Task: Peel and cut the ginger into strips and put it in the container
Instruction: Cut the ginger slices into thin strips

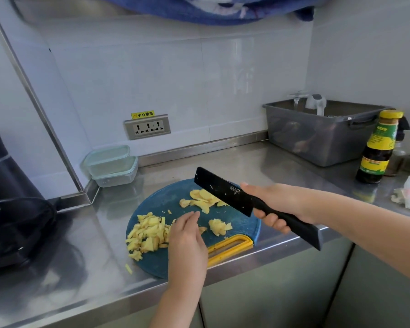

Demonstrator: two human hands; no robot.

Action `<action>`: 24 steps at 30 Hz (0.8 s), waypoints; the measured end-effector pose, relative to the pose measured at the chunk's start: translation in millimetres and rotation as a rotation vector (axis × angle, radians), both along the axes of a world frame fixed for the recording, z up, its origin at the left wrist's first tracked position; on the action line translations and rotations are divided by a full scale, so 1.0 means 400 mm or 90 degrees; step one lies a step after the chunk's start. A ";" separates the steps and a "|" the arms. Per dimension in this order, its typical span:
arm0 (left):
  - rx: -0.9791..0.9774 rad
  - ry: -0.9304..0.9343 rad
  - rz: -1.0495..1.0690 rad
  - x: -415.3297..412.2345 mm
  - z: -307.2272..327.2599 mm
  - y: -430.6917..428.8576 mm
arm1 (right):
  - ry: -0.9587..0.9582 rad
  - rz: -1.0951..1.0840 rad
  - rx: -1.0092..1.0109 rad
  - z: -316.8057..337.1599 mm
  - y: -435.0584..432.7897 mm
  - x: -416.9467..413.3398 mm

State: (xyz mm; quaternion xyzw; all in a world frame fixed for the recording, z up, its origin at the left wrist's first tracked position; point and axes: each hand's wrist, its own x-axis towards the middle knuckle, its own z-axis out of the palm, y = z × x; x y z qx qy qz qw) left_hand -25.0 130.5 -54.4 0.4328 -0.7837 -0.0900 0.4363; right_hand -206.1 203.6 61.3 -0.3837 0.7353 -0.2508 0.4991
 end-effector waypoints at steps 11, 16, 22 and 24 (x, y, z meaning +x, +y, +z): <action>-0.097 -0.368 -0.322 -0.074 0.079 -0.044 | 0.103 -0.043 -0.073 -0.015 0.023 -0.034; -0.167 -0.369 -0.290 0.016 0.068 -0.108 | 0.108 -0.042 -0.074 -0.029 0.033 -0.049; -0.032 -0.291 -0.146 0.129 0.080 -0.141 | 0.259 0.048 -0.073 -0.036 -0.007 -0.004; -0.019 -0.197 -0.087 0.147 0.101 -0.135 | 0.475 0.159 -0.107 -0.036 -0.014 0.020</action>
